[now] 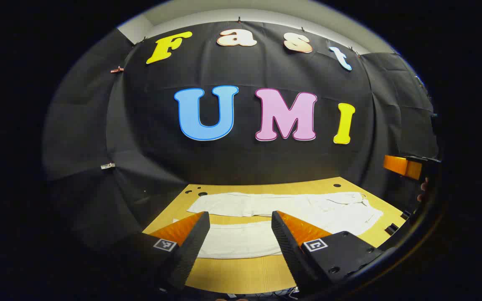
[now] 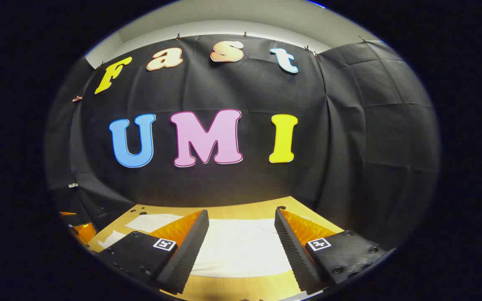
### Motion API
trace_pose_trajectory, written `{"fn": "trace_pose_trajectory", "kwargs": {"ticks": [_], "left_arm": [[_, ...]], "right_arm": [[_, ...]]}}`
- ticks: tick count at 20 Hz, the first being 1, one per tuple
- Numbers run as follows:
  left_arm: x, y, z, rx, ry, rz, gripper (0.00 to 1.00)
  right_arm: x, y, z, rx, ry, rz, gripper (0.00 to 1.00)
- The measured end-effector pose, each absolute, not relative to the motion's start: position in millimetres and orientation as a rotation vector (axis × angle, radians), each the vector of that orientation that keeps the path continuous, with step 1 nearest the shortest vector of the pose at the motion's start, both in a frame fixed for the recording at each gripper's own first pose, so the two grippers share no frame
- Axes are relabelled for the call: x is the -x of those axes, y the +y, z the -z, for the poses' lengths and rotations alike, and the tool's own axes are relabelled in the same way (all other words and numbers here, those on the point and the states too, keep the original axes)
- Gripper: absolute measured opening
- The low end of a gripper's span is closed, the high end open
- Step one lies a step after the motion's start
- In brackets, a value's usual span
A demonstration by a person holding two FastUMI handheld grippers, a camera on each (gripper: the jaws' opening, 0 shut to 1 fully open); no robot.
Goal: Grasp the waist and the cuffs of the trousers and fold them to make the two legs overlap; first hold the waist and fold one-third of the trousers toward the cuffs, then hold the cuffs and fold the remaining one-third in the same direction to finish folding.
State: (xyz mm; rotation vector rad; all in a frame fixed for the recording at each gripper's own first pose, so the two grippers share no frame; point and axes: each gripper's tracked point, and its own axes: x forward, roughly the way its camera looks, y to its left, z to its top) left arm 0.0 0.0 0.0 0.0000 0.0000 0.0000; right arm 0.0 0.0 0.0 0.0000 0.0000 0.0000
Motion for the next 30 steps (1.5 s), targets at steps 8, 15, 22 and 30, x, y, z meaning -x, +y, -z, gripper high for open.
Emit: {"fn": "trace_pose_trajectory", "kwargs": {"ticks": [8, 15, 22, 30], "left_arm": [[-11, -7, -1, -0.006, -0.005, 0.039, 0.94], [-20, -17, 10, -0.008, 0.026, 0.062, 0.94], [-41, -21, 10, 0.004, 0.064, 0.049, 0.94], [-74, -28, -6, 0.005, 0.065, 0.022, 0.94]], "right_arm": [[15, 26, 41, 0.016, 0.063, -0.068, 0.98], [5, 20, 51, -0.008, 0.081, -0.058, 0.97], [-32, 7, 50, -0.044, 0.136, -0.063, 0.99], [-79, -19, 46, 0.031, 0.148, -0.068, 0.99]]}}
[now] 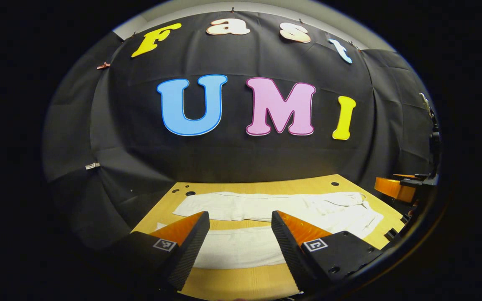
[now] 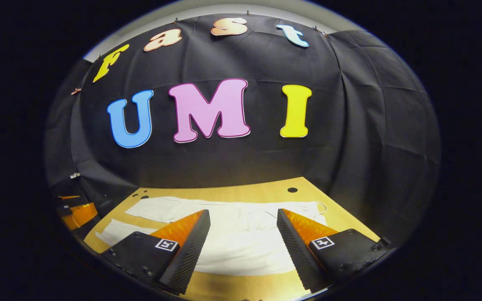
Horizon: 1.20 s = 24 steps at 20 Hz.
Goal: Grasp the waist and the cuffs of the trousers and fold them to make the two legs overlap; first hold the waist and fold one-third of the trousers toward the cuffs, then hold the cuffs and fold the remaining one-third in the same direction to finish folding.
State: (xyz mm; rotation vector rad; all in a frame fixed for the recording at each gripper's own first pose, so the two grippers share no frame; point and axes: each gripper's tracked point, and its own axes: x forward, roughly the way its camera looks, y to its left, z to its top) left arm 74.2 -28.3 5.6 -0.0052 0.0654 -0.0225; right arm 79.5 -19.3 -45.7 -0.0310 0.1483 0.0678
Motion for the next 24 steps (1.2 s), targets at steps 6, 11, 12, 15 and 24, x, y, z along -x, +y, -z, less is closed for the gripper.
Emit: {"fn": "trace_pose_trajectory", "kwargs": {"ticks": [6, 11, 12, 15, 24], "left_arm": [[-83, -26, 0, -0.038, 0.099, 0.0, 0.94], [-87, -23, 9, -0.022, 0.165, -0.028, 0.94], [-88, -21, 11, -0.026, 0.17, -0.041, 0.94], [-89, -15, 18, -0.03, 0.185, -0.075, 0.94], [-80, -14, 66, -0.029, 0.314, -0.186, 0.94]], "right_arm": [[-107, -70, 54, 0.163, 0.165, -0.074, 0.98], [-130, -120, 77, 0.358, 0.226, -0.105, 0.98], [-134, -129, 81, 0.397, 0.236, -0.121, 0.98], [-143, -156, 98, 0.54, 0.265, -0.161, 0.98], [-135, -227, 190, 0.919, 0.475, -0.403, 0.98]]}}
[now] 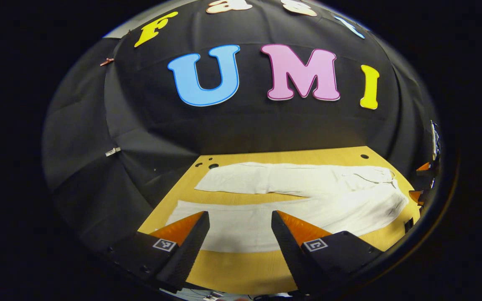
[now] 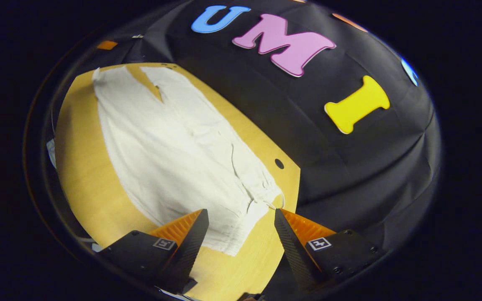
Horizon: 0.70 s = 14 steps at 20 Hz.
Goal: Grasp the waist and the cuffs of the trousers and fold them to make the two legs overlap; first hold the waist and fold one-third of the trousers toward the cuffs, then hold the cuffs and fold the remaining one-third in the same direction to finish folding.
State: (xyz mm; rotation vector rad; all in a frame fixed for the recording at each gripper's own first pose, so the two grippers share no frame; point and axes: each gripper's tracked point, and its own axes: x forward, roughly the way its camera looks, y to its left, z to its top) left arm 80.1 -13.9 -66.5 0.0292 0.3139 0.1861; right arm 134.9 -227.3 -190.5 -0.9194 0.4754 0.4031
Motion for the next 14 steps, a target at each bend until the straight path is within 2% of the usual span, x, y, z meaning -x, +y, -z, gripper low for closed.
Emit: {"fn": "trace_pose_trajectory", "kwargs": {"ticks": [3, 10, 14], "left_arm": [[-78, -17, 77, -0.009, 0.348, -0.223, 0.94], [-75, -39, 107, 0.029, 0.4, -0.27, 0.95], [-79, -42, 114, 0.02, 0.407, -0.275, 0.98]], "right_arm": [[-136, -256, 221, 1.006, 0.532, -0.469, 0.98], [-143, -314, 269, 1.106, 0.657, -0.48, 0.98], [-155, -307, 270, 1.163, 0.598, -0.49, 0.95]]}}
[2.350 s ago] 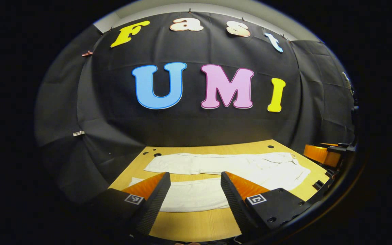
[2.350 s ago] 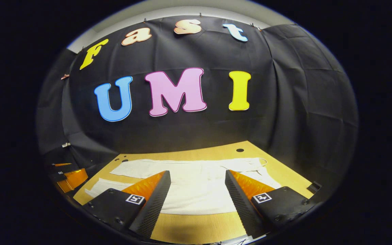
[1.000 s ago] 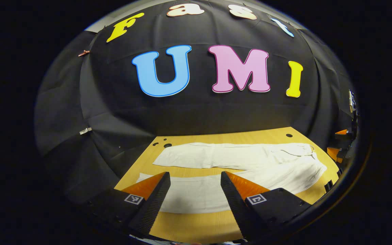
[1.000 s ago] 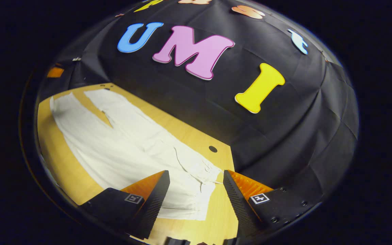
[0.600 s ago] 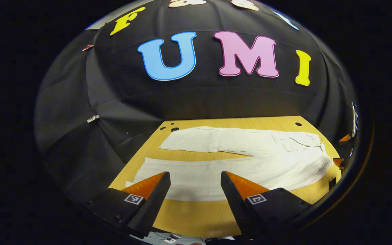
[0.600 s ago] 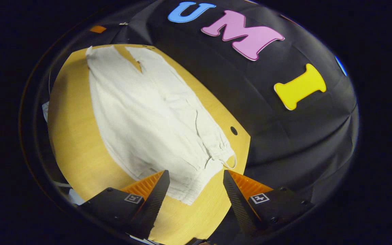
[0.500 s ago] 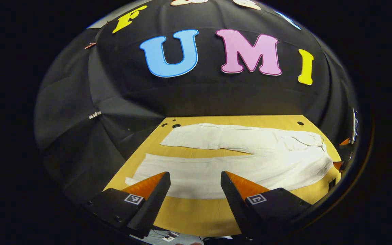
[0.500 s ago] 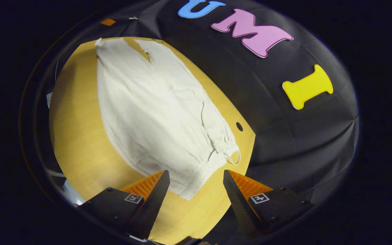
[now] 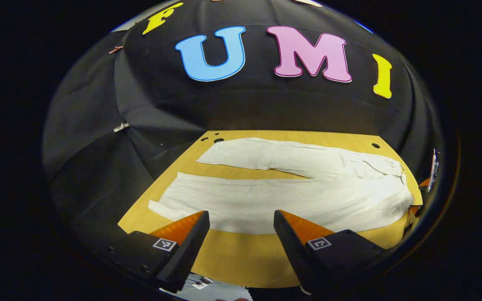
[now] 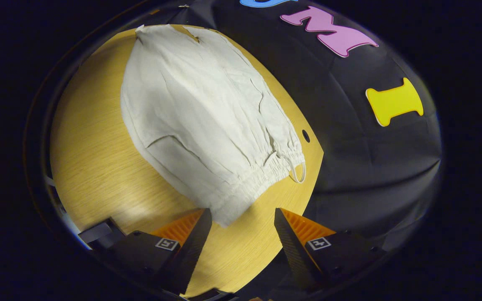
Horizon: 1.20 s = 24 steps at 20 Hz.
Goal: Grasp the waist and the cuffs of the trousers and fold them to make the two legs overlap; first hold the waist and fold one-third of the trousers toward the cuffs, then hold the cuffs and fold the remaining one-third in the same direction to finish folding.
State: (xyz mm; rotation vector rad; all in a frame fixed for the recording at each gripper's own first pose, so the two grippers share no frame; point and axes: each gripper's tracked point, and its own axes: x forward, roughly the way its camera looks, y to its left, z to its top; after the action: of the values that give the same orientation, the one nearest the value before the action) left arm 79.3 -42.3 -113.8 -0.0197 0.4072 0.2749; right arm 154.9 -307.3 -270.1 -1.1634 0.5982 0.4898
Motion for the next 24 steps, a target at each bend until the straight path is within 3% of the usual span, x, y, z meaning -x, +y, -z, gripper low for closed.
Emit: {"fn": "trace_pose_trajectory", "kwargs": {"ticks": [8, 11, 14, 15, 18, 23, 24], "left_arm": [[-89, -40, 124, 0.014, 0.428, -0.27, 0.98], [-89, -40, 122, 0.007, 0.426, -0.271, 0.98], [-83, -36, 123, 0.0, 0.427, -0.28, 0.98], [-81, -32, 125, 0.001, 0.431, -0.287, 0.98], [-75, -20, 136, 0.01, 0.458, -0.313, 0.98], [-67, 28, 160, -0.188, 0.505, -0.354, 0.97], [-66, 38, 165, -0.228, 0.513, -0.347, 0.98]], "right_arm": [[-177, -281, 273, 1.549, 0.383, -0.586, 0.92], [-190, -280, 278, 1.557, 0.401, -0.587, 0.9], [-205, -283, 283, 1.501, 0.48, -0.576, 0.65], [-205, -285, 290, 1.481, 0.523, -0.588, 0.67], [-205, -287, 295, 1.432, 0.604, -0.598, 0.41], [-202, -285, 294, 1.351, 0.736, -0.611, 0.3], [-207, -287, 296, 1.33, 0.768, -0.622, 0.25]]}}
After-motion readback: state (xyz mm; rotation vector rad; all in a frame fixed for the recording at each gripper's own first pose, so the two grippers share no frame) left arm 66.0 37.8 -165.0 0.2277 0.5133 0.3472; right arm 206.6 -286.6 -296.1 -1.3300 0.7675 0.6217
